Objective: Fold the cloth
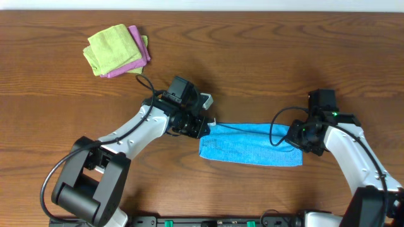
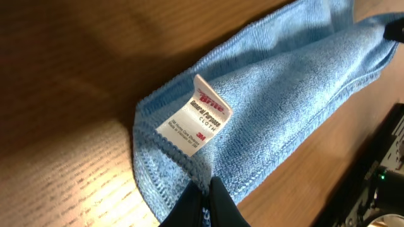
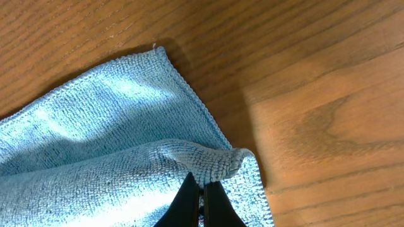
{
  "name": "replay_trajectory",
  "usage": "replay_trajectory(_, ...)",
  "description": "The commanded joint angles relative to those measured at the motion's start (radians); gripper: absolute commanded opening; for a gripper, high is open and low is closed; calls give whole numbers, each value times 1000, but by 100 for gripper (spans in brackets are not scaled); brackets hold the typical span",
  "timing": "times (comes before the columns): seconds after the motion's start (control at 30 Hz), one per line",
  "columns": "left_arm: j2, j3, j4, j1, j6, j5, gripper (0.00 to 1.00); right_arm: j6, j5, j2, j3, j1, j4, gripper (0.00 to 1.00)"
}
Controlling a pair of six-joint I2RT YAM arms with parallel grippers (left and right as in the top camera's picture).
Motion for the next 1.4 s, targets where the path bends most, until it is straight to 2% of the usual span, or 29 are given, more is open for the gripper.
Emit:
replay_trajectory(0.0,11,19,-29,0,30,38,6,-19,1,3,20,-8,-1,1)
replay_trajectory(0.43,11,19,-150,-3,63,9,6,-19,8,3,20,-8,-4,1)
replay_trajectory(0.77,11,19,-109,-14,61,-35,7,-18,8,3,20,-8,-13,2)
replay_trajectory(0.8,11,19,-101,-14,56,-35,16,-18,8,3,20,-8,-15,10)
replay_trajectory(0.83,11,19,-93,-14,50,-35,37,-19,8,3,20,-8,-17,22)
replay_trajectory(0.87,11,19,-87,-14,45,-35,49,-19,8,3,20,-8,-21,33)
replay_trajectory(1.0,11,19,-62,-13,38,-35,75,-19,8,3,20,-8,-33,54)
replay_trajectory(1.13,11,19,-38,-13,35,-34,84,-19,8,3,29,-8,-39,63)
replay_trajectory(1.37,10,87,-53,-13,29,-32,85,-24,29,3,129,-8,-101,66)
